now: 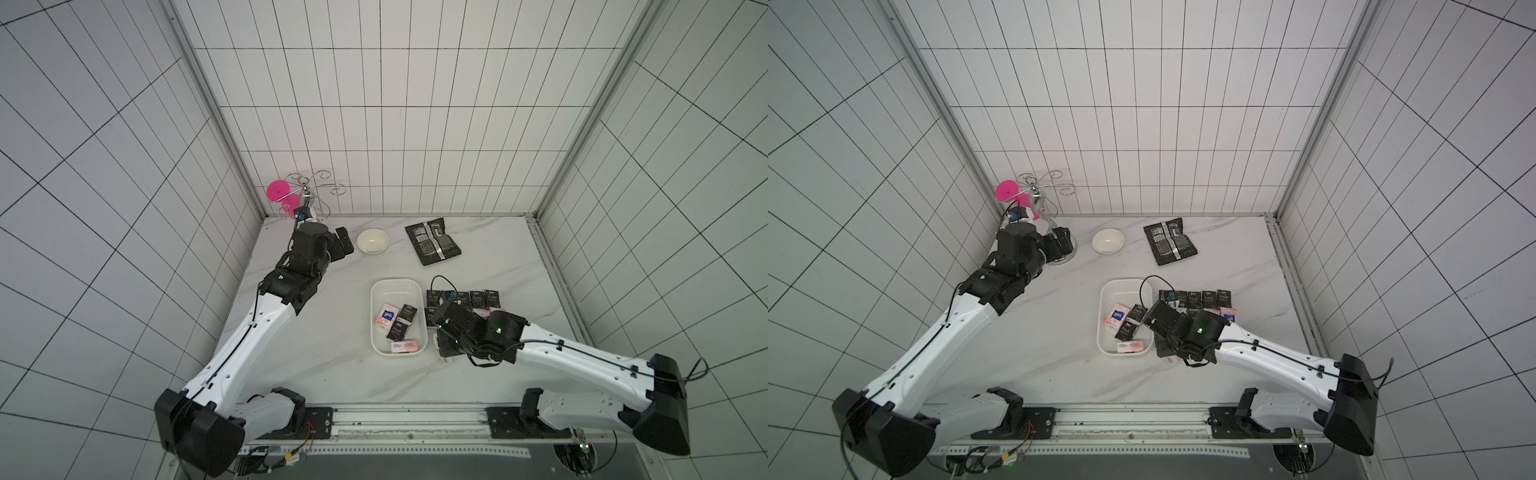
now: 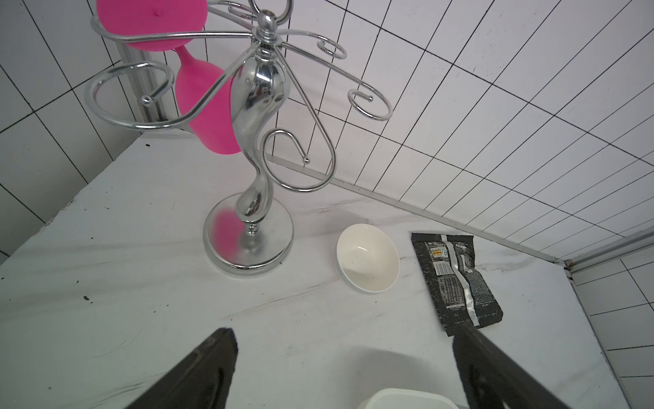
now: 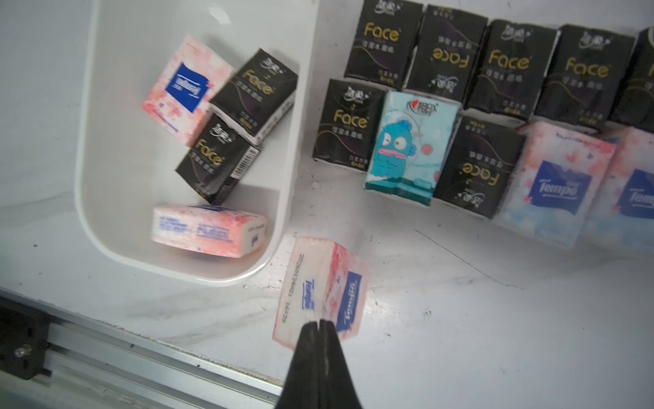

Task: Take the pocket tissues out of the storage box
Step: Place the pocket tissues at the center of the board.

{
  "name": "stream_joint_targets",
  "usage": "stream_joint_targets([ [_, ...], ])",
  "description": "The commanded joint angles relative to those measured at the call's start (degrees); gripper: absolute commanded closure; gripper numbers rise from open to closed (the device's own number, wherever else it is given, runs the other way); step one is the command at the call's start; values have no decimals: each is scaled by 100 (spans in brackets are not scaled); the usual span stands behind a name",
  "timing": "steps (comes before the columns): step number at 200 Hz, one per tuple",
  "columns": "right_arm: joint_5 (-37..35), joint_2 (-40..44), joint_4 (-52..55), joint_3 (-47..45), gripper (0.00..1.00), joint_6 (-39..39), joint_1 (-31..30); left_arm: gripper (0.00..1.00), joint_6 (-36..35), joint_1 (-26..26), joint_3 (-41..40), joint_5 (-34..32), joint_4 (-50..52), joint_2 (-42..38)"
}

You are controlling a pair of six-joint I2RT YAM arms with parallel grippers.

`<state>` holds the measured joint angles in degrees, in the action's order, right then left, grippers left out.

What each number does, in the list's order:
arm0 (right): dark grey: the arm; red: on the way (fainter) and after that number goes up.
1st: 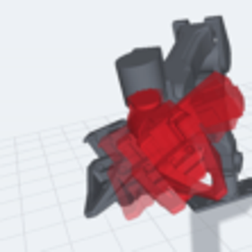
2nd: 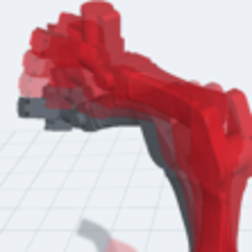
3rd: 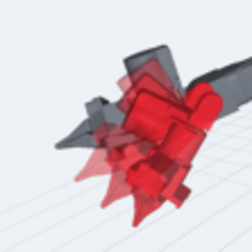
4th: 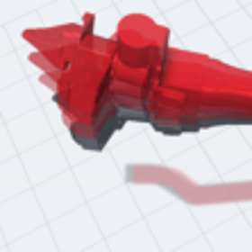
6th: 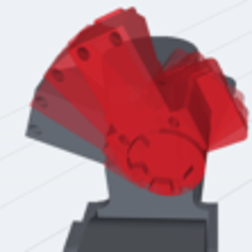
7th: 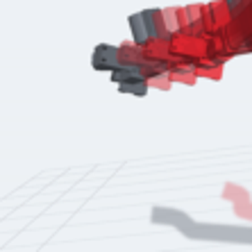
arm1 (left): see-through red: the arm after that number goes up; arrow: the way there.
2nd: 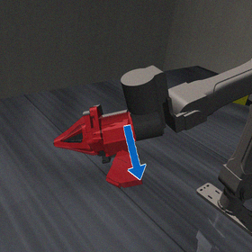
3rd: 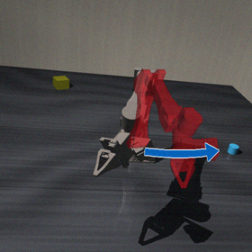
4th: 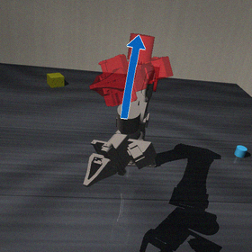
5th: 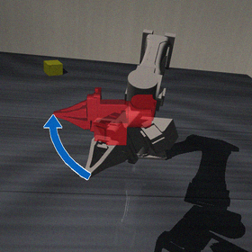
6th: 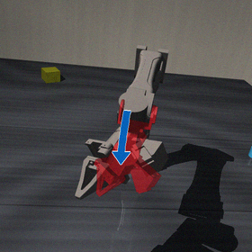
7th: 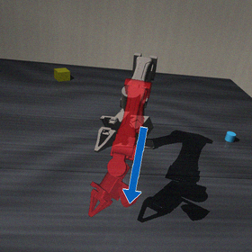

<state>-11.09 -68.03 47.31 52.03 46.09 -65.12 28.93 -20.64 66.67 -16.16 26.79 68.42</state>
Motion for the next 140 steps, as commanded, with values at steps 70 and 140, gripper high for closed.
stream_joint_targets([
  [70, 380, -457, -496, -620, 100, 17, 386, 1, -41, -27, 47, 6, -147, -9],
  [140, 881, 266, 479, -390, 56, 275, 387, 1, -76, -27, 69, -4, -162, 47],
])
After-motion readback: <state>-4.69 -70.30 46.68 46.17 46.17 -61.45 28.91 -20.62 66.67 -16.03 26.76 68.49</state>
